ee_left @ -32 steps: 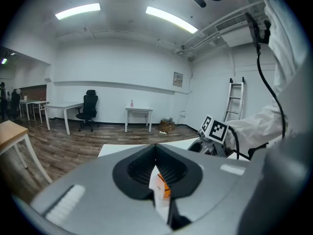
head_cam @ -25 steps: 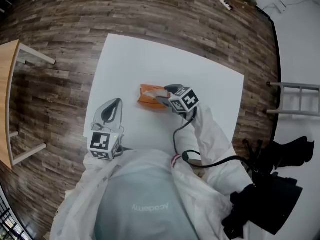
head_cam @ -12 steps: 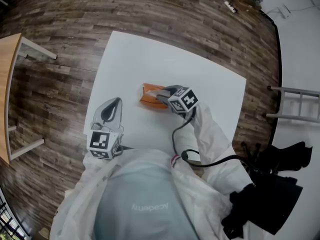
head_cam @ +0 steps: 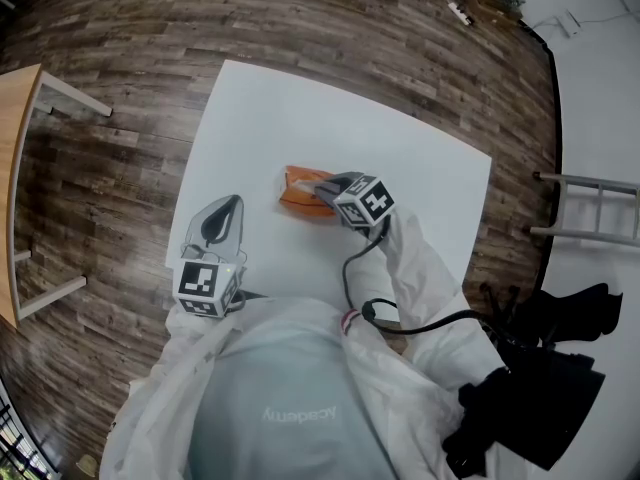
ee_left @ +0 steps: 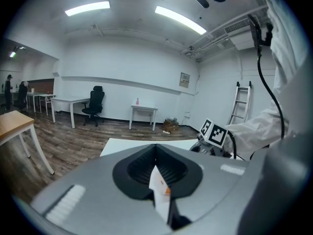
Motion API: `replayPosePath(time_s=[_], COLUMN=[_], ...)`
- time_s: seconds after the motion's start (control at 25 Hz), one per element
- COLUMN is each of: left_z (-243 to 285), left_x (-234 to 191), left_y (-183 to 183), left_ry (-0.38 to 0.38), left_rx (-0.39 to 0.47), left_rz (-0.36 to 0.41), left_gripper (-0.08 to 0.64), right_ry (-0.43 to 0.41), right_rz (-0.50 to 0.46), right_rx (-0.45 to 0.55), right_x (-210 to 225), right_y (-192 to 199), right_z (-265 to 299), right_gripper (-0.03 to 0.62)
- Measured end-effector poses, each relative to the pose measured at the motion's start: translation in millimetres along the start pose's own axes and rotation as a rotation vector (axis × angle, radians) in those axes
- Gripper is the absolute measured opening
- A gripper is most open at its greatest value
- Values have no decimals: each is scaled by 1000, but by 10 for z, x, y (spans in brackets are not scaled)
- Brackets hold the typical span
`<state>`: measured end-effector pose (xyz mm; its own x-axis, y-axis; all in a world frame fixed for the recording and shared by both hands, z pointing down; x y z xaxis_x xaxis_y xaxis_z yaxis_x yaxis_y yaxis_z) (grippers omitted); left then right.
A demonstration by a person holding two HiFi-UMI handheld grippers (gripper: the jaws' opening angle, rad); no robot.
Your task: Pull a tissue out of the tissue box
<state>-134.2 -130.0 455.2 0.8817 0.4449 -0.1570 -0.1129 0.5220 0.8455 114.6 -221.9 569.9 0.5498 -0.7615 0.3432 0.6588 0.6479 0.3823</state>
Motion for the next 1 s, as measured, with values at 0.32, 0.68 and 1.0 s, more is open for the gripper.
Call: replayPosePath(time_s=[0.32,0.68,1.0], left_z=[102,227,579], left_x=[46,120,368], left_y=[8,44,172], left_ry=[34,101,210], left_rx=[-4,-31,-91], left_rz=[0,-26,-9], left_gripper=[0,0,0], right_ry=[3,4,11], right_rz=[6,11,13], right_rx=[0,12,21], right_x=[-5,-1,-1], right_y=[17,29,38], right_z=[13,-13,-53], right_gripper=[20,5,3])
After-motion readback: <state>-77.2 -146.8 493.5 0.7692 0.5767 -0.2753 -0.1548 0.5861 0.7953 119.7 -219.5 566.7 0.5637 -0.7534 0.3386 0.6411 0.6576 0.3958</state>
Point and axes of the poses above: the fingertips, and each gripper's own axes: z forward along the fingers, x to its right, y out of its underside, the point moved 9 cm from there along -z, backward along the fingers, and after that the axes turned 9 degrees about -x, right-handed, at the moved point
